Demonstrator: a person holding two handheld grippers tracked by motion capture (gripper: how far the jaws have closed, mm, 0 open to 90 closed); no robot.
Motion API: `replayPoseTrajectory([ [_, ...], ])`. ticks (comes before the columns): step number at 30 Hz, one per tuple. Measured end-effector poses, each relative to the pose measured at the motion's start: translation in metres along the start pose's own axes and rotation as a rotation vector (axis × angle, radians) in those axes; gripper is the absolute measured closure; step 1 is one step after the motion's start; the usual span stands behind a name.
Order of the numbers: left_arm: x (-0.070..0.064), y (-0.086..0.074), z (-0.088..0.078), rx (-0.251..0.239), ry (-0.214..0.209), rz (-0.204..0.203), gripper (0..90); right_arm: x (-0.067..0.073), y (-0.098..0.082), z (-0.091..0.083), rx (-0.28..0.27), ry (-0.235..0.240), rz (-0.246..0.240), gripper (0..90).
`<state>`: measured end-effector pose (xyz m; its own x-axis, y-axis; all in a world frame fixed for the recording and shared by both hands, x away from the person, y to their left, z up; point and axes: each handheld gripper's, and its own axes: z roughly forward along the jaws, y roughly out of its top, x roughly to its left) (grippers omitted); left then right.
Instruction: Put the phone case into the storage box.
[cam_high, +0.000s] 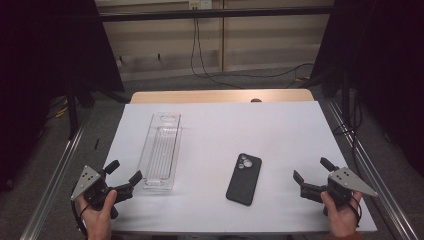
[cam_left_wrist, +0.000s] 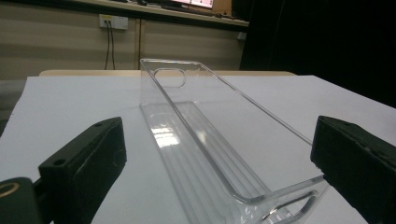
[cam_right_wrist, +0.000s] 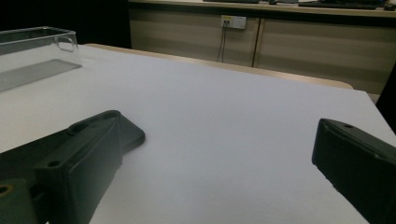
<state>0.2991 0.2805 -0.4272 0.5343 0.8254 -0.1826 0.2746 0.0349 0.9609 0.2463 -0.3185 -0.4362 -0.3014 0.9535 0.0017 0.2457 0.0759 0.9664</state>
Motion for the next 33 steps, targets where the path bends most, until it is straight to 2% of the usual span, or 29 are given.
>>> replayPoseTrajectory([
  [5, 0.000, 0.000, -0.001, -0.003, -0.002, -0.007, 3.4, 0.001, 0.000, 0.000, -0.003, 0.008, -0.007, 0.9],
  [19, 0.000, 0.000, 0.000, 0.002, -0.004, 0.002, 3.4, 0.002, -0.002, 0.003, 0.002, 0.024, 0.013, 1.3],
  [25, -0.001, 0.000, -0.002, 0.002, -0.012, 0.010, 3.4, 0.008, -0.001, 0.004, 0.003, 0.058, 0.024, 0.3],
  [33, -0.001, 0.000, -0.002, 0.004, -0.014, 0.009, 3.4, 0.022, 0.000, 0.013, 0.012, 0.136, 0.029, 0.0],
])
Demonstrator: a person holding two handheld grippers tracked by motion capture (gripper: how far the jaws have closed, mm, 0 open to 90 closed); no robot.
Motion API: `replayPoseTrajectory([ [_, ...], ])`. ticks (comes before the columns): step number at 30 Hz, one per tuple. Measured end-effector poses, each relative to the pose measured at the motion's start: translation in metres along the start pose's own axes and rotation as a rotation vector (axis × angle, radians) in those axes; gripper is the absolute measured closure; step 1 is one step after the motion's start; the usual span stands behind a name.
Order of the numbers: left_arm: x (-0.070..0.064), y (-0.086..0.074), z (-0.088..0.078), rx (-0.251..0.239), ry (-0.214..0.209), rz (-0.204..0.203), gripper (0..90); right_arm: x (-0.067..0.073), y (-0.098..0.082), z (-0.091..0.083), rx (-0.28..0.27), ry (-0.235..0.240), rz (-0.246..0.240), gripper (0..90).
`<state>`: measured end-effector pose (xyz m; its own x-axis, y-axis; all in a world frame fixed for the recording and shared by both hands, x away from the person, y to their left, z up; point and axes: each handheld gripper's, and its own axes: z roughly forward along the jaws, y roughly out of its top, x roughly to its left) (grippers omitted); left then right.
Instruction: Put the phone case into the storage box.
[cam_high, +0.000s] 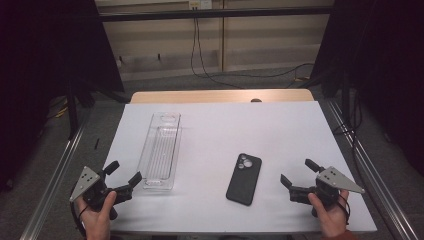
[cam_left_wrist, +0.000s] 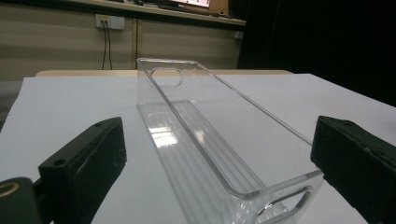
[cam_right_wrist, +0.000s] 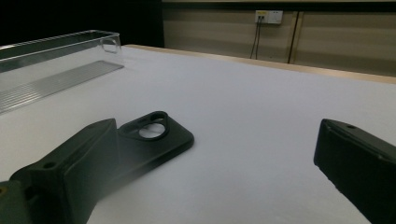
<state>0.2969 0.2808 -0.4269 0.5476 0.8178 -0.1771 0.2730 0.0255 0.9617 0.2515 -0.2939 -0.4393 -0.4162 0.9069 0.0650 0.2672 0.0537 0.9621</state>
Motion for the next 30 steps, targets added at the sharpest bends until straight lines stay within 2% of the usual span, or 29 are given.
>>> replayPoseTrajectory([
  [10, 0.001, 0.000, -0.001, -0.002, -0.005, -0.009, 3.5, 0.010, 0.002, 0.008, 0.002, 0.027, 0.005, 0.0],
  [15, 0.000, -0.001, 0.000, 0.003, -0.005, -0.002, 3.4, 0.012, 0.003, 0.012, -0.008, 0.057, 0.012, 0.0],
  [30, -0.001, 0.000, 0.000, 0.002, 0.001, 0.001, 3.4, 0.025, 0.013, 0.027, -0.022, 0.124, -0.014, 0.1],
])
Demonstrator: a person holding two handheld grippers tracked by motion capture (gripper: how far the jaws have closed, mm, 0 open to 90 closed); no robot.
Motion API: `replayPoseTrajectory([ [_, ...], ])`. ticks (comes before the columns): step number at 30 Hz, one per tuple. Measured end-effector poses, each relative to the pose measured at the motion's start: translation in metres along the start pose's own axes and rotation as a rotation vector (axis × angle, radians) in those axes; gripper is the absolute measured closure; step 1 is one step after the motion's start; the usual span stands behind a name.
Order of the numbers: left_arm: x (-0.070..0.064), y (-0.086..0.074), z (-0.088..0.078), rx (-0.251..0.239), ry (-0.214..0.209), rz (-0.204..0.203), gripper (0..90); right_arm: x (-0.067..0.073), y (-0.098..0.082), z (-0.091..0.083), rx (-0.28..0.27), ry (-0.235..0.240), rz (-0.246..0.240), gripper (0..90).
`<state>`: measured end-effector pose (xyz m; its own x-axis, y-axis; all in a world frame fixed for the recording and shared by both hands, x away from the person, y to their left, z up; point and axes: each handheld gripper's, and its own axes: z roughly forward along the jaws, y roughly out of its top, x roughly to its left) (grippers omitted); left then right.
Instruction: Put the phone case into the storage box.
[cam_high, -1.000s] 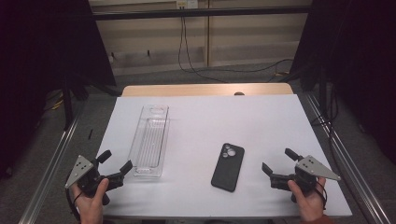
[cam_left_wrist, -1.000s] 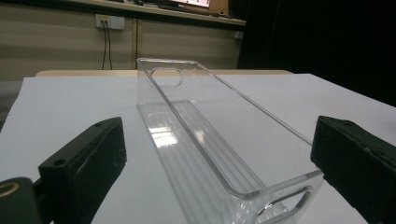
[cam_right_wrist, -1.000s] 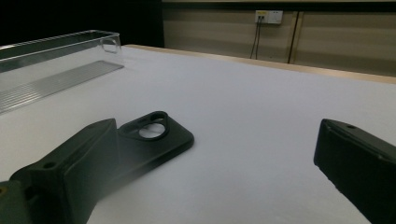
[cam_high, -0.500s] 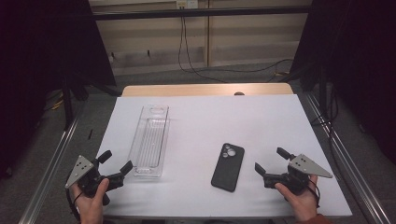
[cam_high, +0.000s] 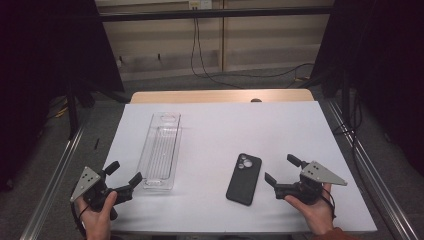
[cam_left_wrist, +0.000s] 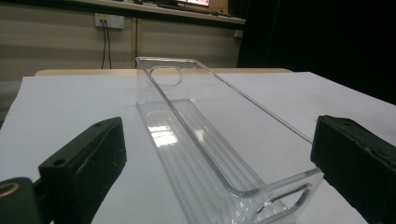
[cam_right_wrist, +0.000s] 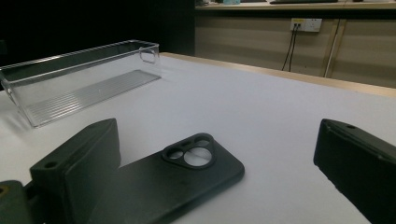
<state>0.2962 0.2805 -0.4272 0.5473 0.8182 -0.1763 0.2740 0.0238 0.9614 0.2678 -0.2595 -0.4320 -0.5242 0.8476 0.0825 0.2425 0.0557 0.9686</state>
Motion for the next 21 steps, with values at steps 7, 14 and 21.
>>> replayPoseTrajectory([
  [7, 0.001, 0.000, -0.001, 0.002, 0.007, 0.001, 3.4, 0.005, 0.010, 0.012, 0.006, 0.036, -0.034, 1.2],
  [14, 0.002, 0.000, -0.001, 0.001, 0.005, 0.004, 3.5, 0.012, 0.016, 0.027, 0.006, 0.069, -0.058, 3.2],
  [21, -0.001, 0.000, -0.003, -0.001, -0.009, 0.001, 3.4, 0.020, 0.020, 0.042, 0.007, 0.100, -0.076, 6.1],
])
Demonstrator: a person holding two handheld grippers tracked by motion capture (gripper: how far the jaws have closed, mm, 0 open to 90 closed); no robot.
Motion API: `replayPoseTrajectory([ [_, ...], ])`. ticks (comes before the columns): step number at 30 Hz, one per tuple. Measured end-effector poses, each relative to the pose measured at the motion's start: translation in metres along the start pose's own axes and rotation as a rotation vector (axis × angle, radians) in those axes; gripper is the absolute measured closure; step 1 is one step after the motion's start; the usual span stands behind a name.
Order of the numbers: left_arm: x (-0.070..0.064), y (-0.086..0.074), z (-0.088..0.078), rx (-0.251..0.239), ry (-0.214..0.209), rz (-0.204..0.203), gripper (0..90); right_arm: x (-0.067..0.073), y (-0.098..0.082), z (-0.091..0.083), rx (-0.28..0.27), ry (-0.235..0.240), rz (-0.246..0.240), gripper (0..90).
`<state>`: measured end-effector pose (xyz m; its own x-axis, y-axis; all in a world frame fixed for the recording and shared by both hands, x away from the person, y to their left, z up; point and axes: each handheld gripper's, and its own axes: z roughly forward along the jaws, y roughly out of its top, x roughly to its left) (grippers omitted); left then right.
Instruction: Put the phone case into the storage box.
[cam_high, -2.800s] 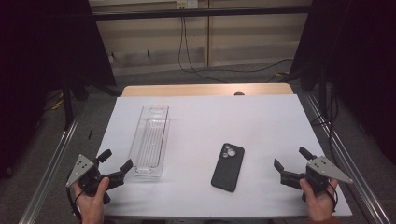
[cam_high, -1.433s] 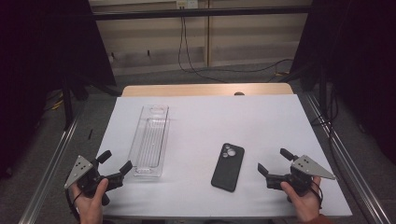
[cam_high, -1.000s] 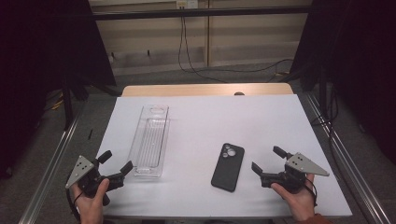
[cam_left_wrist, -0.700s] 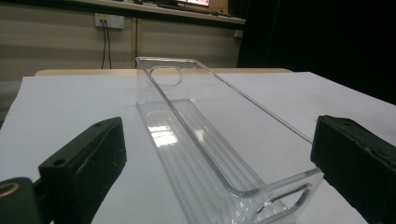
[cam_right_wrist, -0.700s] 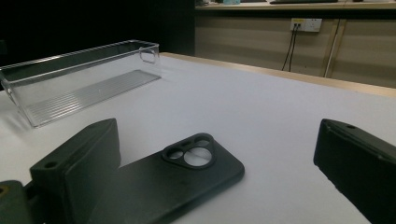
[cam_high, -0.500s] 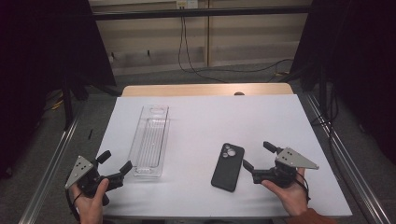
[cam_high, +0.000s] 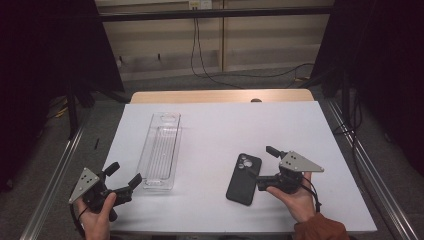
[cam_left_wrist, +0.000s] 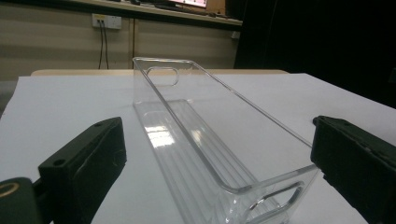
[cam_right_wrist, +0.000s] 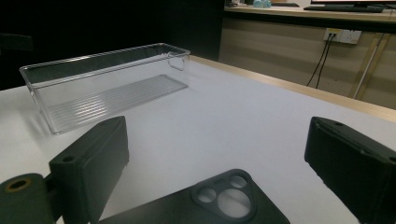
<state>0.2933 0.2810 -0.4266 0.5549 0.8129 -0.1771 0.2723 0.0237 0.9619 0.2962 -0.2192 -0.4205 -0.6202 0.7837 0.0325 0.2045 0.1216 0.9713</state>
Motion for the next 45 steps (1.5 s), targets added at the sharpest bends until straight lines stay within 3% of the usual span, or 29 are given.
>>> replayPoseTrajectory([
  [9, -0.002, 0.000, 0.001, 0.008, 0.005, 0.005, 3.4, 0.007, 0.006, 0.022, 0.012, 0.054, -0.034, 16.4],
  [13, -0.002, 0.000, 0.001, 0.012, 0.002, 0.027, 3.4, 0.008, 0.005, 0.029, 0.023, 0.074, -0.035, 22.6],
  [16, -0.001, 0.000, 0.002, 0.008, 0.007, 0.014, 3.4, 0.009, 0.008, 0.038, 0.051, 0.109, -0.031, 33.4],
  [21, -0.003, 0.000, 0.001, 0.006, 0.008, 0.013, 3.4, 0.011, 0.013, 0.047, 0.061, 0.139, -0.038, 42.2],
  [22, -0.002, 0.000, 0.001, 0.007, 0.004, 0.016, 3.4, 0.012, 0.015, 0.052, 0.082, 0.166, -0.042, 46.3],
  [27, -0.002, 0.000, 0.002, 0.005, 0.007, 0.017, 3.4, 0.016, 0.016, 0.060, 0.103, 0.208, -0.045, 57.3],
  [29, -0.001, 0.000, 0.002, 0.009, 0.011, 0.021, 3.4, 0.018, 0.019, 0.066, 0.118, 0.249, -0.033, 67.4],
  [38, -0.001, 0.000, 0.004, 0.012, 0.011, 0.021, 3.4, 0.019, 0.023, 0.078, 0.199, 0.360, 0.019, 87.0],
  [45, -0.001, -0.001, 0.004, 0.014, 0.011, 0.022, 3.4, 0.022, 0.021, 0.086, 0.315, 0.404, 0.027, 90.0],
])
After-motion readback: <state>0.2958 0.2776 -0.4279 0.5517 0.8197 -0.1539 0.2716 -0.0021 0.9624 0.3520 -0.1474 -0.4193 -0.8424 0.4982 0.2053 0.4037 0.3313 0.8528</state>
